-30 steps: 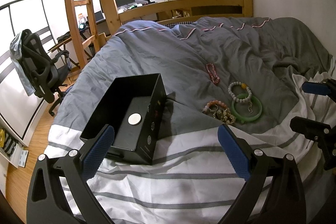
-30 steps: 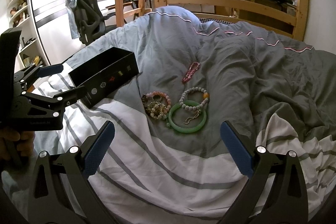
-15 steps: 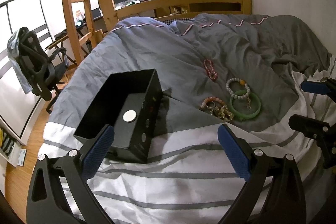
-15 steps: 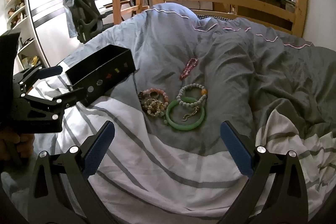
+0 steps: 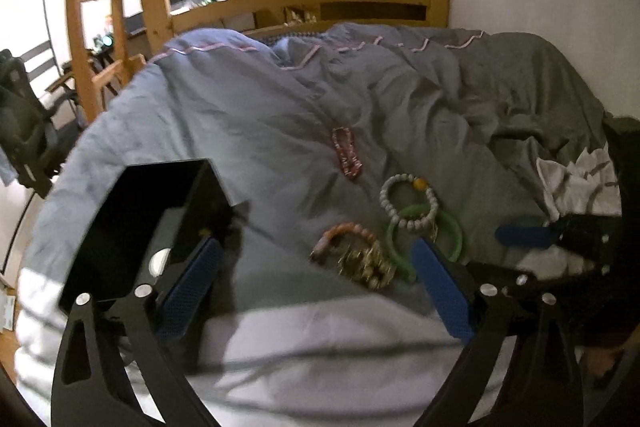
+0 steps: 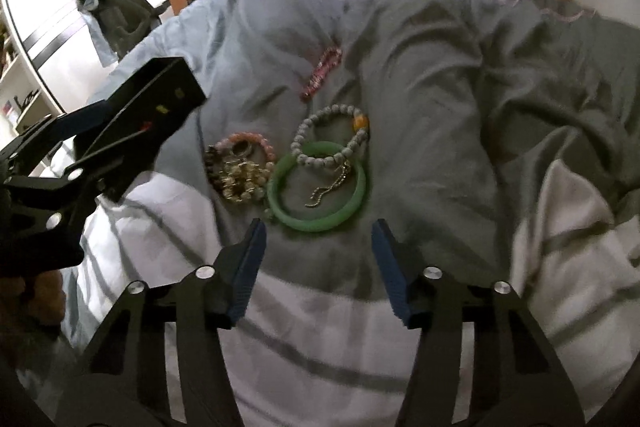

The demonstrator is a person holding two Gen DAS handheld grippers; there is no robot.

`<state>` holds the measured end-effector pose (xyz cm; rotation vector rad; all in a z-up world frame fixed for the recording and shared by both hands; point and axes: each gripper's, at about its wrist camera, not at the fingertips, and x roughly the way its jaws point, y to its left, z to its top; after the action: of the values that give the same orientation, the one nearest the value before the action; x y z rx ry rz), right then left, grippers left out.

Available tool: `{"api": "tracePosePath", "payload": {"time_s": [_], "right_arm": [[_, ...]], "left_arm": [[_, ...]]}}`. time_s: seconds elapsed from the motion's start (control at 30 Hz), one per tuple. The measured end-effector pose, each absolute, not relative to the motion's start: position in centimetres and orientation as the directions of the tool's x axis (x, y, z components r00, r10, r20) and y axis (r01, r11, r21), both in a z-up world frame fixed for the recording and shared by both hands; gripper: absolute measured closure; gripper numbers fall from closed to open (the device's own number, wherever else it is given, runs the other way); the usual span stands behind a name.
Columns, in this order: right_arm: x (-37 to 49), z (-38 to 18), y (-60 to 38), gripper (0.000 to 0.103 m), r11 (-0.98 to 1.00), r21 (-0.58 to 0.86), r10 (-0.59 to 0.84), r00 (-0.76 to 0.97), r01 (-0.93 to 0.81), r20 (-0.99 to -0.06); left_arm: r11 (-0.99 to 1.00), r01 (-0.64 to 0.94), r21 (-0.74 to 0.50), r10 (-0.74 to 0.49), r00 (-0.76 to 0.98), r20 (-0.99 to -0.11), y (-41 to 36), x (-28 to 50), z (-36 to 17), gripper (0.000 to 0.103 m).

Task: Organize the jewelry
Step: 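Grasp the pink bead bracelet with left tool while right grasps white bracelet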

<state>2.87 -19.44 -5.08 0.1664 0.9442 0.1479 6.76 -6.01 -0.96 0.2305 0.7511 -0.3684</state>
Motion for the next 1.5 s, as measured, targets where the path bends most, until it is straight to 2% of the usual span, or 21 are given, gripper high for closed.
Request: {"api": "tracePosePath", "payload": {"time_s": [0.17, 0.27, 0.33, 0.37, 0.43, 0.47, 0.5, 0.53, 0.57, 0.67, 0.73, 0.77, 0.97, 1.1, 1.17, 1.2, 1.23, 1.3, 1.37, 1.4, 1.5], "right_arm": [[5.0, -6.1, -20.2, 0.052, 0.964, 0.264, 0.229, 0.572, -0.023, -0.788], [6.4, -6.3, -20.3, 0.055, 0.963, 0.269, 0.233, 0.591, -0.028, -0.772], [7.7, -6.7, -20.3, 0.055, 0.961, 0.276, 0.239, 0.591, -0.029, -0.77], [8.2, -6.9, -20.3, 0.055, 0.962, 0.273, 0.237, 0.587, -0.029, -0.774], [9.3, -7.6, -20.0, 0.062, 0.965, 0.26, 0.231, 0.58, -0.033, -0.781], [9.7, -7.8, -19.8, 0.07, 0.967, 0.251, 0.222, 0.578, -0.031, -0.785], [10.3, -8.1, -19.7, 0.08, 0.97, 0.24, 0.212, 0.577, -0.028, -0.789], [10.6, -8.2, -19.8, 0.083, 0.97, 0.242, 0.213, 0.579, -0.027, -0.787], [10.8, -8.2, -19.9, 0.087, 0.968, 0.25, 0.217, 0.585, -0.024, -0.782], [10.6, -7.5, -20.4, 0.094, 0.964, 0.264, 0.216, 0.604, -0.01, -0.767], [10.3, -6.6, -20.6, 0.094, 0.963, 0.27, 0.216, 0.626, -0.009, -0.75], [10.3, -6.2, -20.7, 0.094, 0.961, 0.275, 0.217, 0.633, -0.008, -0.743], [9.6, -3.8, -21.6, 0.094, 0.953, 0.304, 0.224, 0.68, -0.002, -0.698], [9.4, -2.4, -21.6, 0.094, 0.95, 0.311, 0.231, 0.702, -0.014, -0.674], [9.4, -1.9, -21.4, 0.094, 0.949, 0.315, 0.24, 0.705, -0.024, -0.668], [9.5, -1.9, -21.2, 0.094, 0.948, 0.316, 0.245, 0.703, -0.03, -0.668], [9.5, -1.9, -21.1, 0.094, 0.948, 0.316, 0.249, 0.698, -0.034, -0.672], [9.7, -2.3, -20.9, 0.094, 0.947, 0.319, 0.256, 0.684, -0.036, -0.683], [9.5, -2.6, -21.0, 0.094, 0.947, 0.319, 0.255, 0.679, -0.031, -0.688], [9.5, -2.7, -21.1, 0.094, 0.947, 0.32, 0.254, 0.679, -0.03, -0.689], [9.4, -2.5, -21.2, 0.094, 0.947, 0.321, 0.249, 0.686, -0.023, -0.683]], "left_arm": [[0.894, 0.437, 0.097, -0.23, 0.635, -0.738, -9.0, 10.8, -4.0, 0.02], [0.889, 0.447, 0.098, -0.223, 0.611, -0.759, -9.6, 12.0, -5.6, 0.029], [0.89, 0.446, 0.095, -0.204, 0.576, -0.792, -9.8, 13.0, -7.1, 0.043], [0.89, 0.447, 0.086, -0.201, 0.556, -0.806, -9.7, 13.2, -7.7, 0.046], [0.89, 0.451, 0.071, -0.205, 0.535, -0.82, -9.6, 13.8, -8.4, 0.051], [0.889, 0.455, 0.05, -0.221, 0.524, -0.823, -9.5, 14.1, -8.3, 0.053], [0.891, 0.453, 0.039, -0.228, 0.519, -0.824, -9.4, 14.2, -8.1, 0.063], [0.893, 0.449, 0.035, -0.228, 0.518, -0.825, -9.3, 14.3, -7.9, 0.076], [0.894, 0.446, 0.033, -0.227, 0.516, -0.826, -9.1, 14.4, -7.7, 0.079], [0.896, 0.445, 0.008, -0.245, 0.51, -0.825, -8.7, 14.6, -7.0, 0.09], [0.895, 0.447, 0.0, -0.255, 0.512, -0.82, -8.6, 14.1, -6.3, 0.1], [0.892, 0.452, -0.002, -0.264, 0.517, -0.814, -8.6, 13.9, -5.7, 0.1], [0.883, 0.47, -0.01, -0.3, 0.546, -0.782, -8.5, 12.8, -3.3, 0.1], [0.885, 0.465, -0.006, -0.29, 0.542, -0.788, -8.0, 12.8, -3.8, 0.1], [0.885, 0.465, -0.014, -0.286, 0.518, -0.806, -7.8, 12.9, -4.9, 0.074], [0.89, 0.455, 0.005, -0.261, 0.519, -0.814, -7.9, 13.1, -5.7, 0.035], [0.893, 0.45, 0.021, -0.247, 0.527, -0.814, -7.9, 13.1, -6.2, 0.016], [0.892, 0.451, 0.035, -0.228, 0.516, -0.826, -8.2, 13.6, -7.3, 0.019], [0.897, 0.442, -0.008, -0.249, 0.49, -0.836, -7.9, 14.3, -7.6, 0.033], [0.903, 0.429, -0.008, -0.238, 0.484, -0.842, -7.7, 14.7, -7.6, 0.06], [0.919, 0.393, -0.039, -0.24, 0.478, -0.845, -6.5, 15.2, -7.2, 0.089]]}}
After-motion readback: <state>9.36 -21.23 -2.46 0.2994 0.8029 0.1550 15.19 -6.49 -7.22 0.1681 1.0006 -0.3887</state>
